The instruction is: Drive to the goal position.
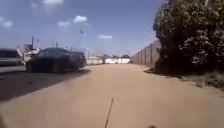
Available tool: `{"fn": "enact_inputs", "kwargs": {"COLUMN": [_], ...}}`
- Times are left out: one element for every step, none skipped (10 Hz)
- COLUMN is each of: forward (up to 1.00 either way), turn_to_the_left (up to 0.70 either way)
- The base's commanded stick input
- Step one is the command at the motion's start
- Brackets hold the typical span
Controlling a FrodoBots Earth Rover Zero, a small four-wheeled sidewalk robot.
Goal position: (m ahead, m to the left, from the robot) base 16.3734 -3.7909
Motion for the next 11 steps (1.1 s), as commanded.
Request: {"fn": "enact_inputs", "kwargs": {"forward": [1.00,1.00,1.00,1.00,1.00,1.00,1.00,1.00,1.00,1.00,1.00], "turn_to_the_left": [0.00,0.00,-0.27,-0.18,-0.09,0.00,0.00,0.00,0.00,0.00,0.00]}}
